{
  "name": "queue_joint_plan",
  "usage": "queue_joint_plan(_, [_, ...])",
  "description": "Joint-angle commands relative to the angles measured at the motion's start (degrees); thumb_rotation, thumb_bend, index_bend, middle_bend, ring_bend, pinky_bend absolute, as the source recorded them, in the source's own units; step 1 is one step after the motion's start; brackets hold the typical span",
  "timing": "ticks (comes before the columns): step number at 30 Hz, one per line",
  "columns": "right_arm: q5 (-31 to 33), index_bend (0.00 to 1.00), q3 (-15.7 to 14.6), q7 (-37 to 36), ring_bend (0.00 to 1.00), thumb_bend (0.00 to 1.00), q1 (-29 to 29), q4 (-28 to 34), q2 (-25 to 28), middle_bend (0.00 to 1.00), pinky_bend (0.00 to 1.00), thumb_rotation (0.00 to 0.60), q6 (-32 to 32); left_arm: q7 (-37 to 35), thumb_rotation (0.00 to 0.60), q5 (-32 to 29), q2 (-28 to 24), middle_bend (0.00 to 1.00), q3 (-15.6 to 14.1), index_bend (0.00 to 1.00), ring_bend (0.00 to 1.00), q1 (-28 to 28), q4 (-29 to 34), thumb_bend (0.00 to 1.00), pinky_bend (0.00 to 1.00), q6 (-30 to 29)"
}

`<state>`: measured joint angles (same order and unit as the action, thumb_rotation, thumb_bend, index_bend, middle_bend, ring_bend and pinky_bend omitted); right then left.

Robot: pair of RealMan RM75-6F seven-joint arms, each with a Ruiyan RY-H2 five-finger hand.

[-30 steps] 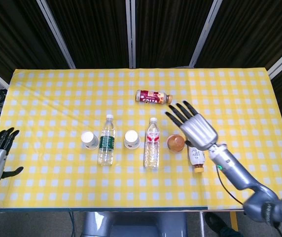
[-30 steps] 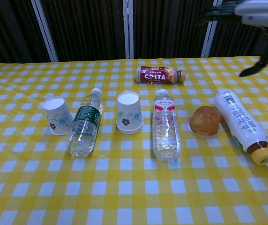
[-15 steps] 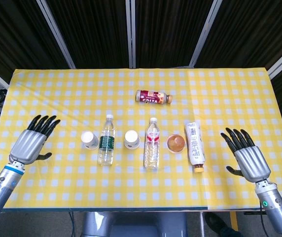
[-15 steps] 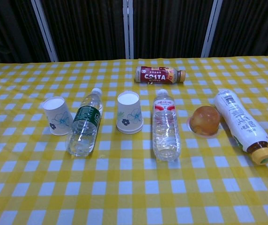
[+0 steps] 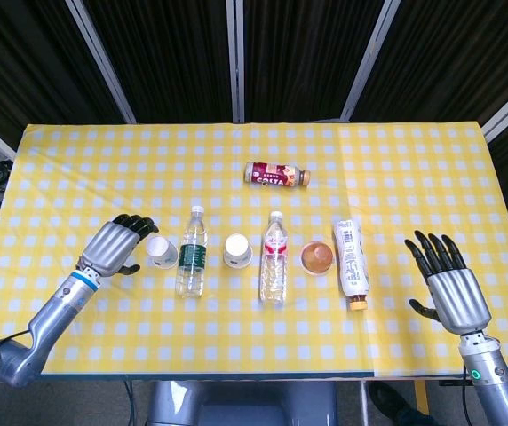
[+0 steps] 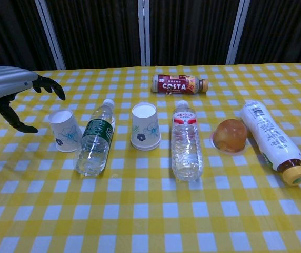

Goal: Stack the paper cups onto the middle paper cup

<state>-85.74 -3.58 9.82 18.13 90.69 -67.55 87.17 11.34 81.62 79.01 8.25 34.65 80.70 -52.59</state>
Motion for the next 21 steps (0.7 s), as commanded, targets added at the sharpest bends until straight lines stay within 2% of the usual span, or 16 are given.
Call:
queue_joint_plan(1, [0.02,0.00,0.49,0.04,0.00,0.00,-0.27,-0.30,-0.06,0.00,0.00,0.600,-0.64,0.27,0.600,-0.44,2.12,0.21,0.17,0.27,0.21,1.13,-2.17,0.23,0.26,-0.18])
queue_joint_plan(6, [-0.06,0.00,1.43,0.16,0.00,0.00,-0.64,-0.55,-0.21,0.00,0.00,0.600,-1.75,-2.47,0.600,-1.84,5.58,0.22,0.88,0.27,0.26,2.57,-5.34,0.25,0.34,0.36])
queue_joint_plan(12, [-0.40,0.00,2.50,0.51,0.00,0.00,-1.37,-0.72,-0.36,0.00,0.00,0.600,-2.08,-2.87,0.600,-2.96,6.23,0.28,0.27,0.34,0.34,3.90,-6.31,0.25,0.43,2.22])
queue_joint_plan(18, [-1.01,0.00,3.25,0.30,0.00,0.00,-1.87,-0.81,-0.40,0.00,0.00,0.600,-2.16,-2.95,0.600,-3.29,6.75,0.42,0.00,0.49,0.46,4.19,-6.60,0.25,0.53,1.53])
queue_joint_plan(21, [-1.29,0.00,3.53,0.10,0.00,0.00,-2.08,-0.88,-0.39,0.00,0.00,0.600,-2.26,-2.53,0.600,-3.24,6.49,0.43,-0.02,0.50,0.46,4.26,-6.27,0.25,0.54,0.84])
